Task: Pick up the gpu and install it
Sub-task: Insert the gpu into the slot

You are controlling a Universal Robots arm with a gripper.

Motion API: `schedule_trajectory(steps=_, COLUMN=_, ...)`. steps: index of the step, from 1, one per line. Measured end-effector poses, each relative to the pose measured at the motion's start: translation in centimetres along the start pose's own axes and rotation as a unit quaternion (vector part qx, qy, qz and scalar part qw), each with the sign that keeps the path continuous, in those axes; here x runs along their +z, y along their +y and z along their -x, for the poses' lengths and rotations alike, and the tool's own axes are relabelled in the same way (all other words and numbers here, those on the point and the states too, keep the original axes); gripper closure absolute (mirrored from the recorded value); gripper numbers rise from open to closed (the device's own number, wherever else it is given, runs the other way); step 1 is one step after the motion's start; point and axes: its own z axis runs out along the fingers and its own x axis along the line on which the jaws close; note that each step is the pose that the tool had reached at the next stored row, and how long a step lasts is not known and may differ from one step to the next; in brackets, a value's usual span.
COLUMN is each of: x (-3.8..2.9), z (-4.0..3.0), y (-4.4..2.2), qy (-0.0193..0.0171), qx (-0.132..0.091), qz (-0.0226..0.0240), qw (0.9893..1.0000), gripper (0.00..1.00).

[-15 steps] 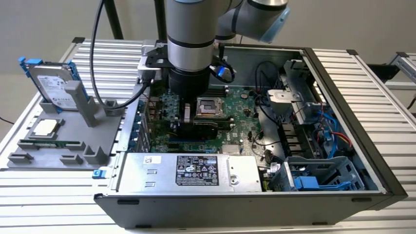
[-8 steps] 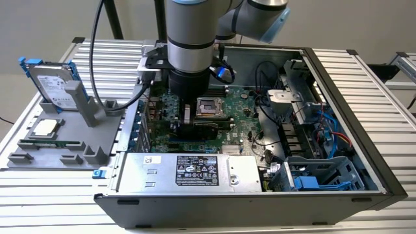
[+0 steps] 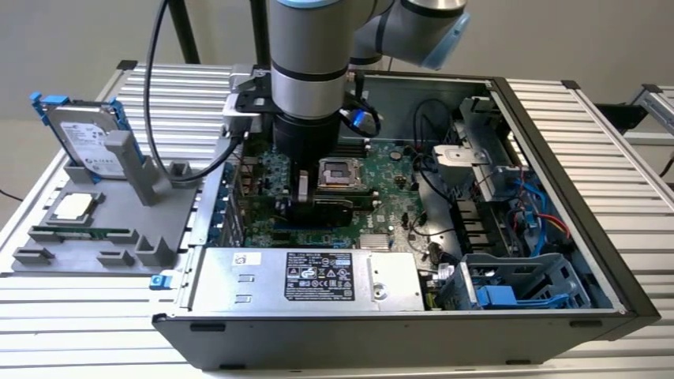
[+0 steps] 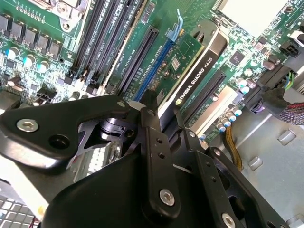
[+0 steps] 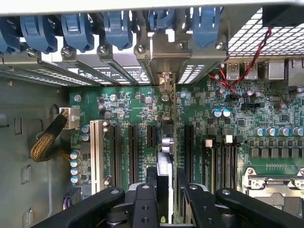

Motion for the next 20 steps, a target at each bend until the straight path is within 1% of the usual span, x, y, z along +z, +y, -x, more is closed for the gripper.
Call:
schedule_trajectory(steps=6, x=0.0, z=-0.07, y=0.0, qy=-0.0006, qx=0.0, qz=0.0003, qw=1.0, gripper=1.0)
schedule_trajectory(steps=8, x=0.01, z=-0.2, y=-0.01, qy=-0.0011, qx=0.0, qz=0.0004, qw=1.0, gripper=1.0)
schedule_trajectory(steps=12, x=0.06, z=-0.27, y=-0.01, qy=-0.001, qx=0.0, qz=0.0004, qw=1.0, gripper=1.0)
schedule_trajectory(steps=14, x=0.23, z=-0.27, y=-0.01, qy=-0.0006, qx=0.0, qz=0.0006, qw=1.0, gripper=1.0)
schedule_trajectory(steps=15, x=0.4, z=-0.26, y=-0.02, qy=-0.001, qx=0.0, qz=0.0004, qw=1.0, gripper=1.0)
schedule_trajectory(steps=19, x=0.97, z=-0.24, y=-0.05, qy=-0.0002, qx=0.0, qz=0.0008, qw=1.0, gripper=1.0)
schedule_trajectory(steps=20, x=0.98, z=-0.22, y=-0.04, qy=-0.0002, qx=0.0, qz=0.0009, qw=1.0, gripper=1.0)
